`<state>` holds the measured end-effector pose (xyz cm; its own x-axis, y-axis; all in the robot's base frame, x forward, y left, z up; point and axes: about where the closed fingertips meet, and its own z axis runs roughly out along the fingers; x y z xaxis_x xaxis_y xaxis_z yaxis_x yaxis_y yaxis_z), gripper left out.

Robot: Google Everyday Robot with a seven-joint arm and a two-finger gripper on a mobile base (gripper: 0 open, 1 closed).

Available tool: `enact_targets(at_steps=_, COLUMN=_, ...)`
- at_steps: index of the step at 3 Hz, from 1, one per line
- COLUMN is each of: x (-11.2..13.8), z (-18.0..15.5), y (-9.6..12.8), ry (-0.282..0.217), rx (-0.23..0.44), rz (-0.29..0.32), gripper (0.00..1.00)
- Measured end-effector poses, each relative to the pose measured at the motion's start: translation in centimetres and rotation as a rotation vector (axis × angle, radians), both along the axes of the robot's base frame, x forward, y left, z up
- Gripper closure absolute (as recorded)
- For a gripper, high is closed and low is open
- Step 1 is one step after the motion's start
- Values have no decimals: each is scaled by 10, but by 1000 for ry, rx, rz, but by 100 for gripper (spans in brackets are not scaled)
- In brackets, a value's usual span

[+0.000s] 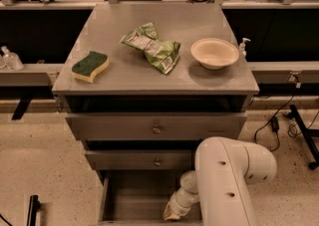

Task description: Open bottom drawer

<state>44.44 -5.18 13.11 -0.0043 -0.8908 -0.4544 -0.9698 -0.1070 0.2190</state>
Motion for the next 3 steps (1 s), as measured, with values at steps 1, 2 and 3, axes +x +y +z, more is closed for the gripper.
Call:
enact_targets(at_steps=1, x=0, z=0, y=0, ry=0, rx=0, rz=0, gripper=100)
enact_targets(at_steps=2, x=0, z=0, y=0, ry=0, rx=0, rz=0, gripper=82)
enact_targets(at_steps=3, x=0, z=0, y=0, ry=0, rx=0, rz=0, gripper=91)
